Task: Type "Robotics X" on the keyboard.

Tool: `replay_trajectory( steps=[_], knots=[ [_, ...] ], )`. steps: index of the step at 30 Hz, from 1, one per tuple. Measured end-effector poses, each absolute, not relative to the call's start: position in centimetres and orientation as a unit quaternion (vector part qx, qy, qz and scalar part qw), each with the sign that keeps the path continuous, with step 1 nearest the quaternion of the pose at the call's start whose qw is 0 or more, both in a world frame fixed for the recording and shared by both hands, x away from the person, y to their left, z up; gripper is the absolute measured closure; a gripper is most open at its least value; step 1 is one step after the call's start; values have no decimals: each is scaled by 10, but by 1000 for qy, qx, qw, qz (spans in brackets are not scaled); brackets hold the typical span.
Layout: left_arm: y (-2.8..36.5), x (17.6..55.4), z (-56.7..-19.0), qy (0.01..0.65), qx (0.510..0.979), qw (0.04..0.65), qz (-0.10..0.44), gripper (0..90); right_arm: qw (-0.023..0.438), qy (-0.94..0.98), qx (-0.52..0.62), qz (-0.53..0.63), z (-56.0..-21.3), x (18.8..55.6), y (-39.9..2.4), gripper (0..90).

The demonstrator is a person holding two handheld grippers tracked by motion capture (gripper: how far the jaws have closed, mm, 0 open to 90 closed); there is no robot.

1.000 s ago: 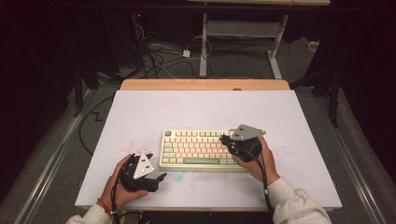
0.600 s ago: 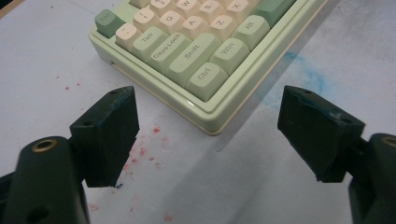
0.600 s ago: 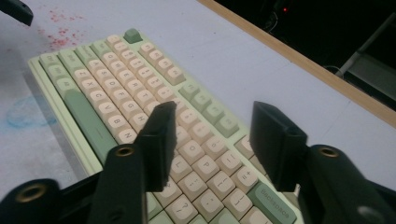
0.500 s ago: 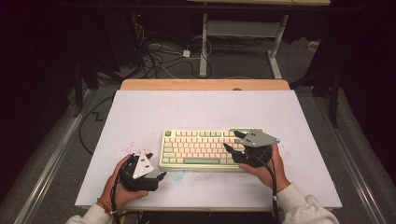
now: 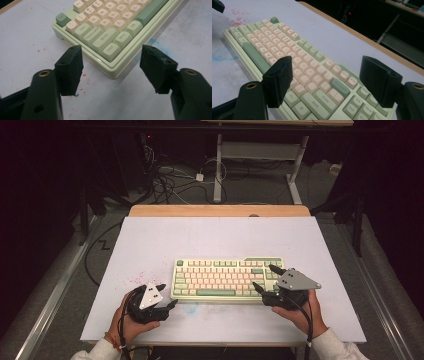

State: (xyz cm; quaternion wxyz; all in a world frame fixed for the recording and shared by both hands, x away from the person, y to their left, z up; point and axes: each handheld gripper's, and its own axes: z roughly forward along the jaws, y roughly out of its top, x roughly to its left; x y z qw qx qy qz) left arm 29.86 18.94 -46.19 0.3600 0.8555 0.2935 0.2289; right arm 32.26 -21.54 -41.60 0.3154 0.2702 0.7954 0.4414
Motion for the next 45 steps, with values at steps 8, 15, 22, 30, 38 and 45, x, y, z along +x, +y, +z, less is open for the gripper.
replay_trajectory(
  steps=[8,15,22,30,38,45],
  knots=[
    [191,302,-457,298,857,372,198,700,328,792,277,434,-422,309,-229,248],
    [181,306,-450,279,870,366,180,875,325,797,283,422,-431,296,-238,248],
    [157,319,-439,267,879,357,170,875,331,798,283,416,-439,284,-241,248],
    [122,336,-437,247,898,332,150,875,337,794,282,419,-439,282,-240,254],
    [90,355,-433,234,904,327,145,873,333,803,273,413,-443,284,-236,255],
    [69,370,-439,234,910,311,143,865,336,804,270,409,-445,284,-237,259]
  ],
)
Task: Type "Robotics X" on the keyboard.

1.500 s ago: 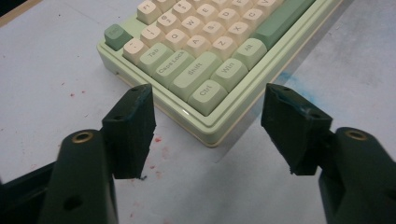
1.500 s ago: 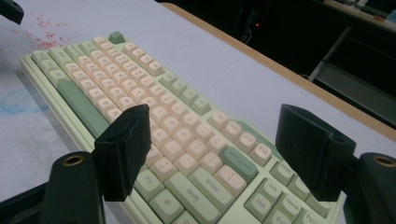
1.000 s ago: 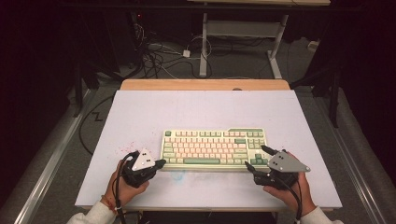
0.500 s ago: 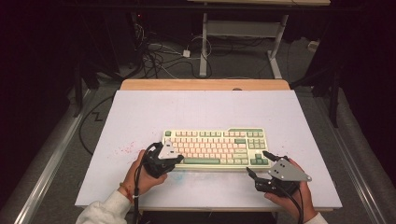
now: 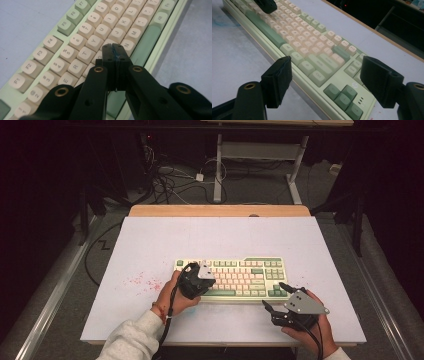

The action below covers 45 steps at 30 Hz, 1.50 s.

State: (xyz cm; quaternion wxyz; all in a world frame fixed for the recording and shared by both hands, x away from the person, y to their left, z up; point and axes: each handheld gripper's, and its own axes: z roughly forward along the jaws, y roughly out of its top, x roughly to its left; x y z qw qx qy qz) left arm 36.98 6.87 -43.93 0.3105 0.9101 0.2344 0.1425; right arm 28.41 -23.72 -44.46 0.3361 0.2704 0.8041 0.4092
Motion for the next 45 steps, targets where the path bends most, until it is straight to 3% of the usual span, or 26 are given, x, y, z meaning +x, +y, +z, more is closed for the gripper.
replay_trajectory(
  steps=[16,29,34,35,39,45],
  knots=[
    [54,371,-447,218,922,285,148,871,337,809,267,400,-446,286,-236,259],
    [77,363,-424,221,897,340,178,828,340,807,278,396,-445,291,-238,266],
    [83,359,-424,224,890,348,191,741,339,805,278,399,-444,291,-238,272],
    [85,358,-423,222,889,347,199,665,339,806,276,399,-444,292,-238,274],
    [92,352,-424,227,880,355,220,567,335,807,277,399,-445,293,-239,273],
    [104,339,-426,218,869,363,255,326,332,803,282,406,-443,294,-241,273]
  ],
)
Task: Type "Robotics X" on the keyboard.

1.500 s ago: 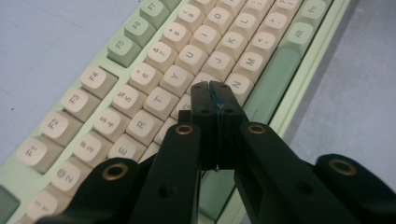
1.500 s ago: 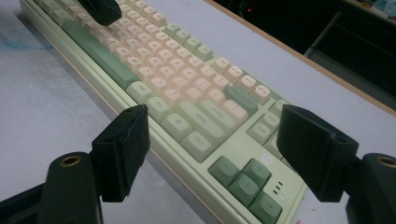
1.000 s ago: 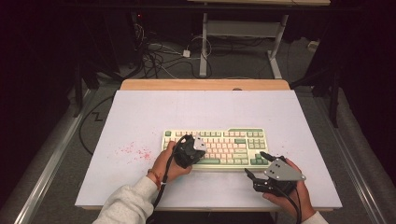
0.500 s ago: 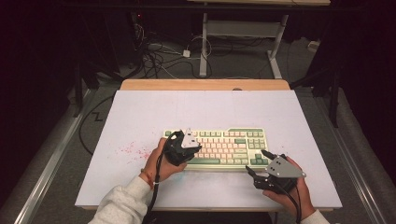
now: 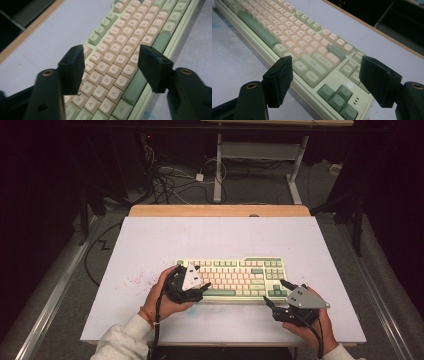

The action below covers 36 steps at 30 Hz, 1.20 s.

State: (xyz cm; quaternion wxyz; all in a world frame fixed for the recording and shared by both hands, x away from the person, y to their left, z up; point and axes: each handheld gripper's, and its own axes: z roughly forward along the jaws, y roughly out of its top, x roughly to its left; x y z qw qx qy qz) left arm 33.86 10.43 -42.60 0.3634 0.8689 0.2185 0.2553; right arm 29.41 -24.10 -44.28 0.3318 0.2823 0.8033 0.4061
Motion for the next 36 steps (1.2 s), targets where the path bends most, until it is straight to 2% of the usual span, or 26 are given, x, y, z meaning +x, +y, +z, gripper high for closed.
replay_trajectory(
  steps=[8,13,23,26,30,36],
  knots=[
    [128,329,-433,226,854,382,271,196,327,805,284,404,-443,297,-240,276],
    [148,319,-437,240,844,390,278,171,306,811,287,408,-444,299,-241,307],
    [179,304,-455,275,843,370,278,170,297,812,285,413,-440,301,-242,319],
    [186,299,-457,288,841,369,273,170,284,816,284,415,-437,305,-242,371],
    [193,292,-460,298,835,376,269,171,271,824,280,412,-431,312,-239,533],
    [196,291,-463,305,839,367,261,171,255,830,279,411,-426,325,-228,679]
  ],
)
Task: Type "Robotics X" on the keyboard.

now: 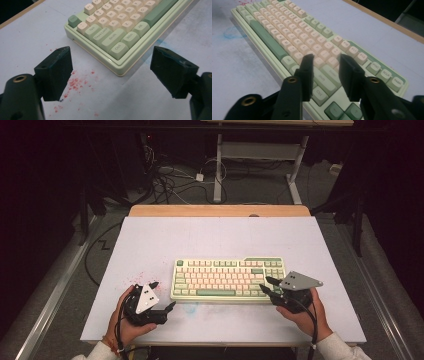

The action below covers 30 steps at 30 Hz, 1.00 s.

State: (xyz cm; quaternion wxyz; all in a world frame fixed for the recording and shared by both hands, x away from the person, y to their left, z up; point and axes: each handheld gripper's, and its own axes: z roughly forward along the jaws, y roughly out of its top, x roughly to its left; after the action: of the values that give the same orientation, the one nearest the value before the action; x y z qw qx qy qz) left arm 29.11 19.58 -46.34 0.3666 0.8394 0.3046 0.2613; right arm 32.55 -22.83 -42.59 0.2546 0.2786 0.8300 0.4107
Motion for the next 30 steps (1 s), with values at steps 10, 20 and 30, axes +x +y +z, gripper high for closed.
replay_trajectory(
  steps=[10,20,30],
  knots=[
    [192,294,-468,297,849,356,253,171,226,850,256,401,-424,346,-200,861],
    [193,295,-469,298,851,354,249,173,216,867,240,380,-428,367,-166,900],
    [192,295,-471,296,855,350,242,173,207,877,249,355,-440,390,-144,900]
  ],
)
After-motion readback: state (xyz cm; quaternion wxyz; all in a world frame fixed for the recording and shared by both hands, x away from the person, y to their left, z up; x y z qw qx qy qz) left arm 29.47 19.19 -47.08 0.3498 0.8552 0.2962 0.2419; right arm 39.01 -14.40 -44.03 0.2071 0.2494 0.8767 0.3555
